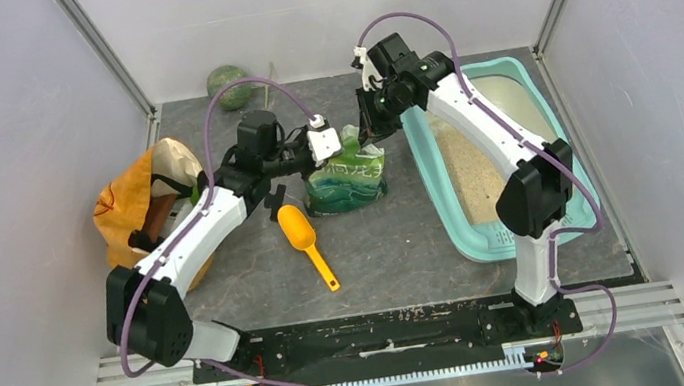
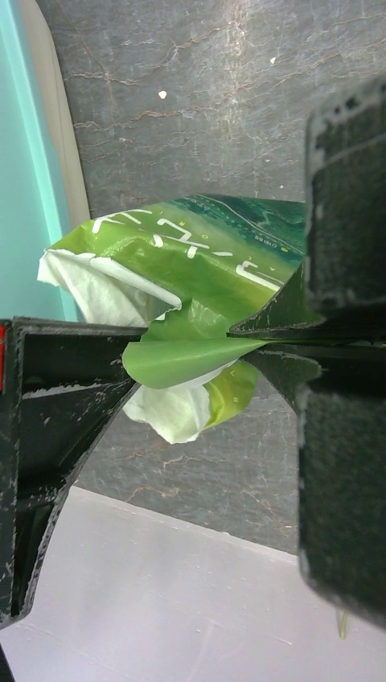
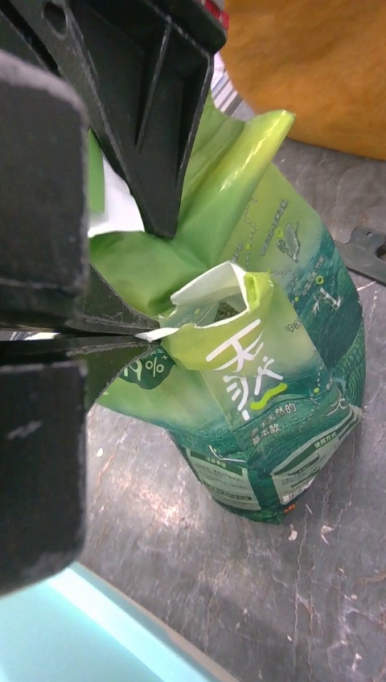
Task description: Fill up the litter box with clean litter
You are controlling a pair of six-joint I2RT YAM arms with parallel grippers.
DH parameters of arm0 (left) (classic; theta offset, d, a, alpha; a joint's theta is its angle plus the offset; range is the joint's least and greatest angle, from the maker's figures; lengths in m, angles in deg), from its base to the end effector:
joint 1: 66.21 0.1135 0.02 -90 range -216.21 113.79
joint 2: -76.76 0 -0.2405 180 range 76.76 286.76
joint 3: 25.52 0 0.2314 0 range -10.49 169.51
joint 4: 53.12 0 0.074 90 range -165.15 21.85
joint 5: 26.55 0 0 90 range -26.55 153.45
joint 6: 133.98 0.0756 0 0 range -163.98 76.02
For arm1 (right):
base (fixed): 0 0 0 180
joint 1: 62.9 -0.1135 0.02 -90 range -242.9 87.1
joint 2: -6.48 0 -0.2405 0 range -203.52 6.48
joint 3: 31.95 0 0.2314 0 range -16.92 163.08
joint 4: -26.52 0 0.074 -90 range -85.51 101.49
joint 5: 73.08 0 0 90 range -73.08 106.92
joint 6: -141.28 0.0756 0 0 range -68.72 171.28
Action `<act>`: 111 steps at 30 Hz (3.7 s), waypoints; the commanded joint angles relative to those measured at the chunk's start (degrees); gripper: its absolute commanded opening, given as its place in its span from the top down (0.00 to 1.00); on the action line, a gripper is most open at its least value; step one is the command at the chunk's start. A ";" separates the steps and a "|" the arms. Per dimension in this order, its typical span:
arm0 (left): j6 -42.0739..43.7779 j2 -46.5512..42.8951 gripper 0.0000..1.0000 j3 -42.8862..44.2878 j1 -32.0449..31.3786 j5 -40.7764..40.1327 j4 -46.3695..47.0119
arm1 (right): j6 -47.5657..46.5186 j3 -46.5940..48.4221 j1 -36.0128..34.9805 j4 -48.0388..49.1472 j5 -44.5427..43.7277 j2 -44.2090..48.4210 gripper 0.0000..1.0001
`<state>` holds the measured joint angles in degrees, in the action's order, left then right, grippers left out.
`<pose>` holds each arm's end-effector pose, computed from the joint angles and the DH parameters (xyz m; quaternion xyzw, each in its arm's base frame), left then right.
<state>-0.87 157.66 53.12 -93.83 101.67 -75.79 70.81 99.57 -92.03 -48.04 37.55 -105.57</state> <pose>0.2744 -0.1964 0.2856 0.6046 0.5477 -0.2050 0.5407 0.3463 0.2235 0.2948 -0.1321 0.9307 0.2772 0.1985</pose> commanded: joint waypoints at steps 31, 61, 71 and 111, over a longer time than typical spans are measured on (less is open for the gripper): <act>1.94 -1.49 0.63 3.39 -0.61 3.27 -6.26 | 3.55 -11.06 2.24 16.29 6.42 9.91 0.87; -15.54 -22.51 0.23 -0.42 17.78 -1.92 -31.54 | -0.79 -11.06 2.94 12.60 -4.89 14.28 0.21; -16.32 -9.84 0.26 2.92 21.29 2.56 -43.11 | -1.47 -13.50 3.28 13.55 -4.35 17.87 0.13; -17.42 24.92 0.63 8.65 19.88 0.46 -42.82 | -7.42 -16.00 3.36 14.49 -9.27 26.88 0.08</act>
<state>-19.25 182.47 60.71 -73.74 97.43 -115.78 65.95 82.63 -88.70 -33.70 30.84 -81.51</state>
